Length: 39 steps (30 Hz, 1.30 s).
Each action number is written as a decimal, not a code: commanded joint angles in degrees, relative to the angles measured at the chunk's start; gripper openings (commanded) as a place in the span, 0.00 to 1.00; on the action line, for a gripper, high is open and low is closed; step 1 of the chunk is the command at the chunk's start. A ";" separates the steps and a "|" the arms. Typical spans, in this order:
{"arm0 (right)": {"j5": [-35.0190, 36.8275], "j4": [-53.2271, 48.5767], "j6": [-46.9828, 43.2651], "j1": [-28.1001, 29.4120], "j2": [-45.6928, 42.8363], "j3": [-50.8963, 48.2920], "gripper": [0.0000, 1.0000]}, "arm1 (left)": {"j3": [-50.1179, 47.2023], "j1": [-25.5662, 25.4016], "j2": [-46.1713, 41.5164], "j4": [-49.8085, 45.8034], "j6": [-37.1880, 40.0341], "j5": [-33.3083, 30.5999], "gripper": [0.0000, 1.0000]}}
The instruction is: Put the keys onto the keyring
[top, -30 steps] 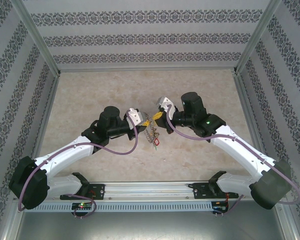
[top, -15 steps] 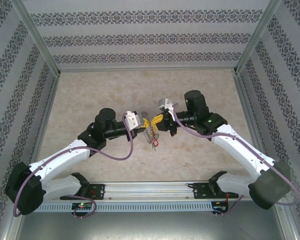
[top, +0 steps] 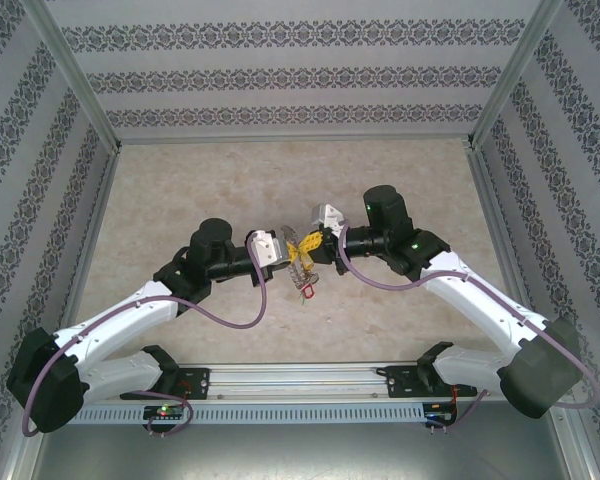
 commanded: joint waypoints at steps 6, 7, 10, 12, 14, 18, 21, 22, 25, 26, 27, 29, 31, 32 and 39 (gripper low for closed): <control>-0.84 -0.99 -2.25 1.85 1.42 0.71 0.00 | 3.55 -0.77 -0.25 0.71 -0.69 0.65 0.00; -1.24 -1.18 -1.65 1.97 1.82 0.99 0.00 | 3.66 -0.78 -0.20 1.01 -1.62 0.52 0.00; -2.44 -2.19 -1.34 2.14 2.87 1.37 0.00 | 3.97 -0.78 0.26 1.55 -3.37 0.56 0.00; -2.13 -1.56 -0.68 2.33 3.07 1.16 0.00 | 4.55 -0.78 0.48 1.05 -4.06 0.60 0.00; -1.47 -1.63 -0.55 2.29 3.26 1.31 0.00 | 4.51 -0.75 0.41 1.39 -4.42 1.11 0.00; 2.14 -1.90 -1.05 2.41 3.46 1.37 0.00 | 4.62 -0.78 0.00 1.47 -4.68 1.72 0.00; 5.30 -3.71 -2.96 3.24 3.62 1.60 0.00 | 4.80 -0.81 -0.16 1.39 -4.79 1.89 0.00; 6.96 -3.95 -3.27 3.56 3.53 1.59 0.00 | 4.85 -0.77 -0.16 1.25 -4.85 1.97 0.00; 10.04 -3.96 -4.27 4.29 3.27 1.33 0.00 | 5.18 -0.75 0.01 1.47 -5.17 2.11 0.00; 12.22 -4.02 -4.64 4.78 3.35 1.33 0.00 | 5.37 -0.74 0.18 1.40 -5.21 2.20 0.00; 14.02 -4.71 -5.39 5.30 3.54 1.44 0.00 | 5.54 -0.78 0.25 1.43 -5.33 2.21 0.00; 16.98 -6.30 -6.88 6.30 4.09 1.84 0.00 | 5.65 -0.74 0.40 1.79 -5.54 2.24 0.00; 17.04 -6.89 -6.97 6.44 4.62 1.70 0.00 | 5.65 -0.73 0.53 2.48 -5.98 1.98 0.00; 17.20 -7.42 -7.09 6.65 4.92 1.75 0.00 | 5.58 -0.77 0.59 3.00 -6.35 1.92 0.00; 13.02 -9.77 -5.78 7.04 5.93 1.55 0.00 | 6.06 -0.69 2.02 4.80 -9.55 -0.31 0.00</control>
